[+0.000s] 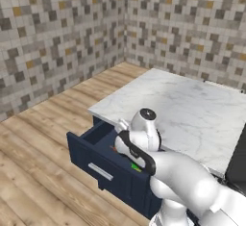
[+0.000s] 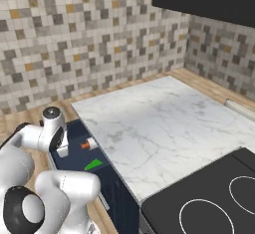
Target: Restock the sink supplies by placing the sponge and soap dispenser on the counter and next to the sink. Make sure the soap dispenser is upright.
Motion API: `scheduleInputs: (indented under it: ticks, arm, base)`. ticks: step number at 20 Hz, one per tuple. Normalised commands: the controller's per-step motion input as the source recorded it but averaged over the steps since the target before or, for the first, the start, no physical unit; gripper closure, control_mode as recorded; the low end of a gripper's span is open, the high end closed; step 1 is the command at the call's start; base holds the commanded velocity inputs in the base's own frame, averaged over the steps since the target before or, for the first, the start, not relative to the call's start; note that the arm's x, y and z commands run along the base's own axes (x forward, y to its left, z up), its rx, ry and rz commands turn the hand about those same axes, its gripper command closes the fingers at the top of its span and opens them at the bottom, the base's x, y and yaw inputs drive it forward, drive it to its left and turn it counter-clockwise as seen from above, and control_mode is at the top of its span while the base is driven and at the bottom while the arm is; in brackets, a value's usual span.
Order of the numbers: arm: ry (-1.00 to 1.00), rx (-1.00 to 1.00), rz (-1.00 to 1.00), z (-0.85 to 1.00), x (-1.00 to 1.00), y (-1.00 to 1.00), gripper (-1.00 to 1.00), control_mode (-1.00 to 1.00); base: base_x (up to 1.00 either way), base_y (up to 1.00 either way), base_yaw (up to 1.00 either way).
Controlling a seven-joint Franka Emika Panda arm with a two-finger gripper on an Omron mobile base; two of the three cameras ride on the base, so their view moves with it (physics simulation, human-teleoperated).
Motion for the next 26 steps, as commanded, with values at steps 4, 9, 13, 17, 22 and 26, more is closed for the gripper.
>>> scheduleInputs:
  ticks: [4,9,13,17,22,26]
  arm:
    - [0.22,0.00,0.13,-0.52,0.47,0.00,-1.00,-1.00]
    - [0.21,0.00,0.24,-0.58,0.46,0.00,-1.00,-1.00]
    - [0.13,0.00,0.19,-0.36,0.17,0.34,-1.00,-1.00]
    - [0.03,0.00,0.08,-0.30,-0.03,0.84,-1.00,-1.00]
    - [0.00,0.00,0.02,-0.29,-0.15,0.99,-1.00,-1.00]
    - [0.00,0.00,0.00,-0.07,-0.41,0.96,-1.00,-1.00]
  base:
    - [0.00,0.00,0.00]
    - [0.00,0.00,0.00]
    - [0.00,0.00,0.00]
    - [0.00,0.00,0.00]
    - [0.00,0.00,0.00]
    - [0.00,0.00,0.00]
